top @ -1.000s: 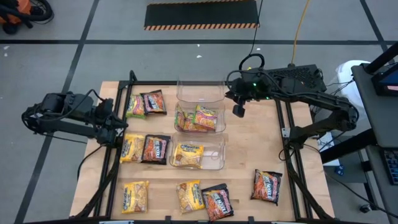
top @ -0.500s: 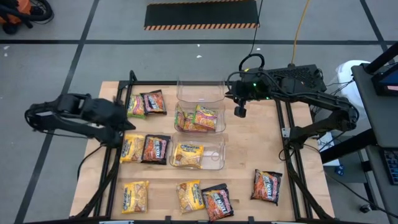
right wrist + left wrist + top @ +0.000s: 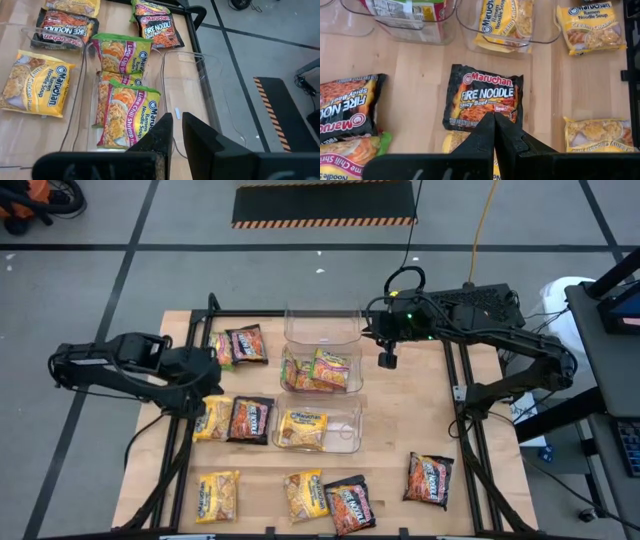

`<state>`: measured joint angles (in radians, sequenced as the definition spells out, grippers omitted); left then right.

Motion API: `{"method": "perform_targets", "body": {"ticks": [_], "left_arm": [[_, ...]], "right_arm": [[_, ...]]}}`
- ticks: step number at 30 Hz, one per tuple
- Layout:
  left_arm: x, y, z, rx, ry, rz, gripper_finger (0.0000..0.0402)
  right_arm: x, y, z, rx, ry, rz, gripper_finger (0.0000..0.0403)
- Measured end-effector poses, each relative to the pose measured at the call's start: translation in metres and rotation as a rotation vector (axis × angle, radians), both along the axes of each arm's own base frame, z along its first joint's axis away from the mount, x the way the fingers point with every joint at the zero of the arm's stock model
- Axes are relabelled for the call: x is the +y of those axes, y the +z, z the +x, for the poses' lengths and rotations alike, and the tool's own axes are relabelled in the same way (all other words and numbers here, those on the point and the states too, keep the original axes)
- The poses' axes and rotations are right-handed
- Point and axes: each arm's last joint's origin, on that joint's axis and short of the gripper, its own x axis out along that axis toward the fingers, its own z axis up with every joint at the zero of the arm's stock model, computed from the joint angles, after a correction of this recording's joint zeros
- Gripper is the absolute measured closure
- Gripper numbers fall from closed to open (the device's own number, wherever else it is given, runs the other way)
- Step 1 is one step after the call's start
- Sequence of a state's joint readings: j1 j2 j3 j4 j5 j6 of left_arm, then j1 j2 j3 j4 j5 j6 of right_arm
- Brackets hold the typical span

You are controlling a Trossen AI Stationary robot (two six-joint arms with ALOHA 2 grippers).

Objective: Sort Maruchan noodles
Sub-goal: Put the black noodle pack into the top transparent bin

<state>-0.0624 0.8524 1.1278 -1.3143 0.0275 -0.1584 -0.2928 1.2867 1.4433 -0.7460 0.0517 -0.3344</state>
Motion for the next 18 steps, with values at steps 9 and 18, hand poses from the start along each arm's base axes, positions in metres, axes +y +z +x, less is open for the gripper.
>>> {"method": "perform_targets", "body": {"ticks": [9, 18], "left_arm": [[0.000, -0.004, 0.009, 0.045, 0.151, -0.066, 0.0374], [-0.001, -0.014, 0.027, 0.142, 0.151, -0.033, 0.0330]], "right_arm": [[0.000, 0.000, 0.000, 0.001, 0.010, -0.018, 0.0367], [-0.001, 0.002, 0.002, -0.022, 0.012, -0.029, 0.0367]]}}
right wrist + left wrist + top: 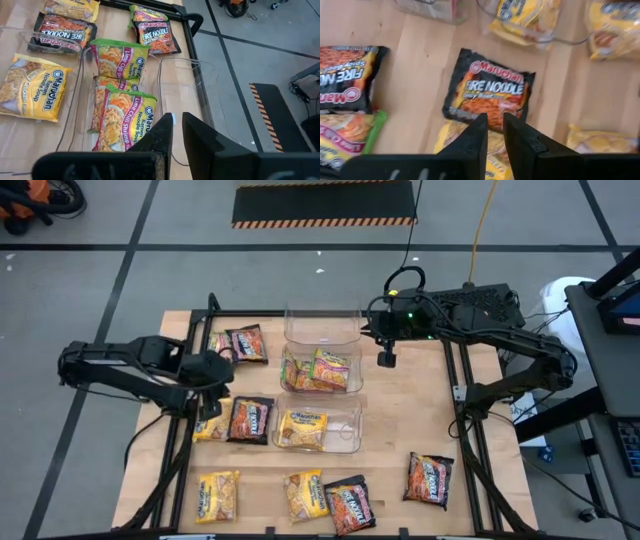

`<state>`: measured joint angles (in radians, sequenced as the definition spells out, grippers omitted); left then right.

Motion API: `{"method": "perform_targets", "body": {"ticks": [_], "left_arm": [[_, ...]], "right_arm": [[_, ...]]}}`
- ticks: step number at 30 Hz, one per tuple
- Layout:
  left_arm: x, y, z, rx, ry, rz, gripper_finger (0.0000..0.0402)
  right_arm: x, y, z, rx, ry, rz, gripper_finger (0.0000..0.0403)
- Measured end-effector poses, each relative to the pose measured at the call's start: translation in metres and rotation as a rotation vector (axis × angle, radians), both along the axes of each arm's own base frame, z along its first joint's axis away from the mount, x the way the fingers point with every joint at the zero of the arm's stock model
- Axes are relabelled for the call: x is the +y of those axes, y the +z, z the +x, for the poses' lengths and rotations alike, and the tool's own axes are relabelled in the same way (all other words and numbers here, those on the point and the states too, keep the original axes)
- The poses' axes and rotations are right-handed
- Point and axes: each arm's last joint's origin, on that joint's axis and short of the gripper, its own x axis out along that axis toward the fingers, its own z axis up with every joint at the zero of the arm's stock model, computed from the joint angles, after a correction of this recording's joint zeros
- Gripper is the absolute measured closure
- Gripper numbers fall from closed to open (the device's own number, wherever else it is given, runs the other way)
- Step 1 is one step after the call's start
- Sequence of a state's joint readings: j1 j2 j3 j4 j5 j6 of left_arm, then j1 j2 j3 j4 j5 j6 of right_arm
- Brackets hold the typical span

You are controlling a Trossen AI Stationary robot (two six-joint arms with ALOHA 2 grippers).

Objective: Sort Maruchan noodles
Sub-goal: Put the black noodle pack into the top transparent bin

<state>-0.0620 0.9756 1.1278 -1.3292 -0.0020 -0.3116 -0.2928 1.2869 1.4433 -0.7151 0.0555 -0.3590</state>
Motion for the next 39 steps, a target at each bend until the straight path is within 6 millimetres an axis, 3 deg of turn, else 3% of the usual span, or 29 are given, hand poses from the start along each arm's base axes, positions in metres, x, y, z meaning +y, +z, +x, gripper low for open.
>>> {"method": "perform_targets", "body": {"ticks": [11, 17, 23, 27, 32, 39], "left_arm": [[0.014, -0.016, 0.023, 0.164, -0.086, 0.353, 0.0304], [0.026, -0.048, 0.032, 0.254, -0.086, 0.366, 0.0304], [0.037, -0.083, 0.021, 0.393, -0.084, 0.351, 0.0304], [0.044, -0.100, 0.020, 0.391, -0.063, 0.345, 0.0304], [0.052, -0.102, 0.030, 0.286, -0.092, 0.364, 0.0304], [0.067, -0.103, 0.029, 0.277, 0.019, 0.302, 0.0304]], "right_arm": [[0.000, 0.000, 0.000, 0.008, 0.017, -0.022, 0.0367], [0.000, 0.000, 0.000, 0.009, 0.020, -0.026, 0.0367], [0.000, 0.001, -0.002, 0.016, 0.043, -0.057, 0.0367], [0.001, 0.002, -0.002, 0.013, 0.043, -0.058, 0.0367], [0.001, 0.005, -0.005, -0.004, 0.048, -0.073, 0.0367], [0.001, 0.006, -0.005, -0.004, 0.047, -0.072, 0.0367]]}}
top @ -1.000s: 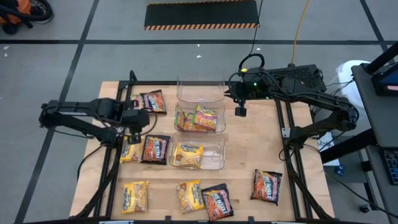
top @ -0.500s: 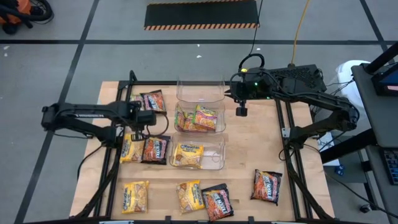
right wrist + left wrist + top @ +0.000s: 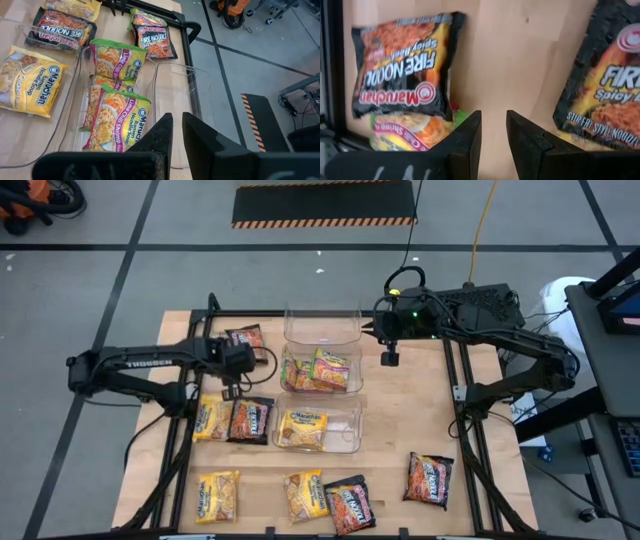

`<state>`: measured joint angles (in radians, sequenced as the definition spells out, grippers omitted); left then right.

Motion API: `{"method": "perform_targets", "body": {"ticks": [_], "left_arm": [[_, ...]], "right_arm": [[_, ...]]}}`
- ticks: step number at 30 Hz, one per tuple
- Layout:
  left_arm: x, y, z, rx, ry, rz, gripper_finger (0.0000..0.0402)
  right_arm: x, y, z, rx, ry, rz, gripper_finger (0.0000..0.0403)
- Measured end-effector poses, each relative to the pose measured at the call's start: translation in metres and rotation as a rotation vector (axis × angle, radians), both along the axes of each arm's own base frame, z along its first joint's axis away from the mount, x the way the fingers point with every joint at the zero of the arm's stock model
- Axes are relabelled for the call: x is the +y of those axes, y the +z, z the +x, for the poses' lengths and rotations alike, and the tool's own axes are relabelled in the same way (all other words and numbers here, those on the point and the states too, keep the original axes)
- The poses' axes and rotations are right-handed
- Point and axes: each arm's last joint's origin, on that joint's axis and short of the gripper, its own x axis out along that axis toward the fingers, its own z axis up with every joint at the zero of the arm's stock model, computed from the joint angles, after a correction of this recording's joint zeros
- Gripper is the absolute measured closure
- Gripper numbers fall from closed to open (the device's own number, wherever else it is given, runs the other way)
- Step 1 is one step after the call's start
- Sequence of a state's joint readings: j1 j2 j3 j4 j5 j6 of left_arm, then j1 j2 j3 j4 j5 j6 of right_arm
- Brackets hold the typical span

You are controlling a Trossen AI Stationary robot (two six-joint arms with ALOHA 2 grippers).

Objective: Sort Maruchan noodles
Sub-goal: Put the black noodle pack into the top transparent bin

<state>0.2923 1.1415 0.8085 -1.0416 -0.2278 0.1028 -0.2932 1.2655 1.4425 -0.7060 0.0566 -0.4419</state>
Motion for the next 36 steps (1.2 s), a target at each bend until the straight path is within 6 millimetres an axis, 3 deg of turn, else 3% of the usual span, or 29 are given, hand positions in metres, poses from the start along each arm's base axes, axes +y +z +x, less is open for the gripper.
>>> {"method": "perform_targets", "body": {"ticks": [10, 19, 25, 36], "left_arm": [[0.025, -0.001, -0.010, -0.024, 0.226, -0.017, 0.0304], [0.043, -0.022, -0.004, 0.059, 0.284, -0.157, 0.0304], [0.049, -0.032, 0.000, 0.109, 0.246, -0.163, 0.0305], [0.052, -0.027, 0.005, 0.051, 0.126, -0.082, 0.0305]], "right_arm": [[0.000, 0.000, 0.000, 0.005, 0.008, -0.011, 0.0367], [0.000, 0.000, 0.000, 0.005, 0.009, -0.012, 0.0367], [0.000, 0.000, 0.000, 0.006, 0.009, -0.012, 0.0367], [0.000, 0.000, 0.000, 0.006, 0.007, -0.012, 0.0367]]}}
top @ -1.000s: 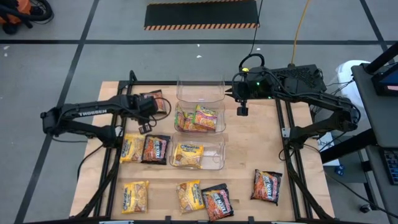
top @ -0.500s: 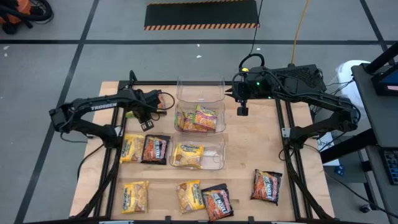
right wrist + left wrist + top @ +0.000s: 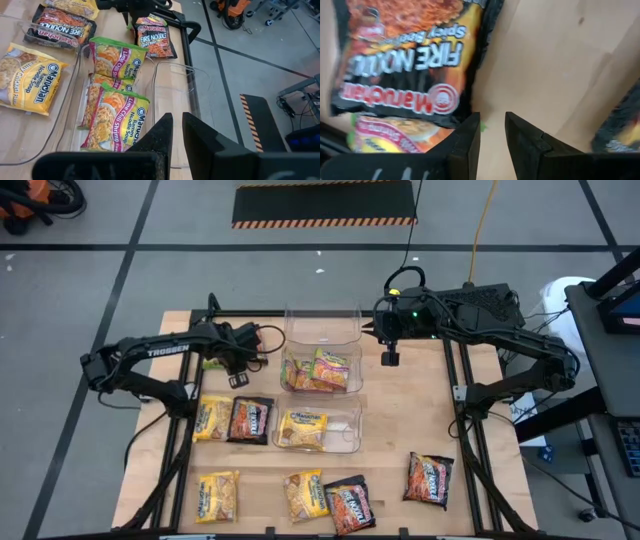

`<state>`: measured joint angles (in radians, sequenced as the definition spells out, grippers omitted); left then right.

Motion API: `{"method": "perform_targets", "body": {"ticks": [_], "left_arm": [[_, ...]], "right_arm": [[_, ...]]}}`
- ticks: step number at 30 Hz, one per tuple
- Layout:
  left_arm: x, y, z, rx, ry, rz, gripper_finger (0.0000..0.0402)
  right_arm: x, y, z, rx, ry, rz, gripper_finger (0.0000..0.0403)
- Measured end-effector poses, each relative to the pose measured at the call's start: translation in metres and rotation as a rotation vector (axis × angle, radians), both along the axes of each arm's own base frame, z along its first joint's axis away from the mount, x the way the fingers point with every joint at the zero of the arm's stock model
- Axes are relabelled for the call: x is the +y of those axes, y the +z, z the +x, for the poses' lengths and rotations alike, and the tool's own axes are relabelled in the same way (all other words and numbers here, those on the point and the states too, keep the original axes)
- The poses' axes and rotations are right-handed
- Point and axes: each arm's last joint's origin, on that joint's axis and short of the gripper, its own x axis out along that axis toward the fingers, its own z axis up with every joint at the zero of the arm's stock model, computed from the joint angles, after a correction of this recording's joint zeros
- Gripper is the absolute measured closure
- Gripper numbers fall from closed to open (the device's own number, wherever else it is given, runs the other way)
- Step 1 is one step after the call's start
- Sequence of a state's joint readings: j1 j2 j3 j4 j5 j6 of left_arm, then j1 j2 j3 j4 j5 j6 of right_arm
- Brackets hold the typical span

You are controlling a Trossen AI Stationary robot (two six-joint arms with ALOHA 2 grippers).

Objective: Sort Maruchan noodles
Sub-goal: Put the black noodle pack into the top transparent bin

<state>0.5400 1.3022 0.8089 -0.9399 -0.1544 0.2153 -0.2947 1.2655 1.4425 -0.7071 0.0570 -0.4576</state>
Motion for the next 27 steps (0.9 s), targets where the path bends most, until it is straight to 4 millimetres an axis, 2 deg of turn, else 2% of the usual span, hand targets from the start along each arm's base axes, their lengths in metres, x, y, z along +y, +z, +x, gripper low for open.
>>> {"method": "perform_targets", "body": {"ticks": [6, 16, 27], "left_arm": [[0.0017, 0.0002, -0.0008, 0.042, -0.033, 0.056, 0.0305], [0.0022, 0.0004, -0.0009, 0.094, -0.211, 0.076, 0.0305], [-0.0004, -0.0009, 0.0000, 0.043, -0.233, 0.000, 0.0305]], "right_arm": [[-0.0002, 0.0000, -0.0001, 0.000, -0.003, -0.001, 0.0367], [-0.0002, 0.0000, -0.0001, 0.001, -0.003, -0.002, 0.0367], [-0.0002, 0.0000, -0.0001, 0.009, 0.014, -0.025, 0.0367]]}}
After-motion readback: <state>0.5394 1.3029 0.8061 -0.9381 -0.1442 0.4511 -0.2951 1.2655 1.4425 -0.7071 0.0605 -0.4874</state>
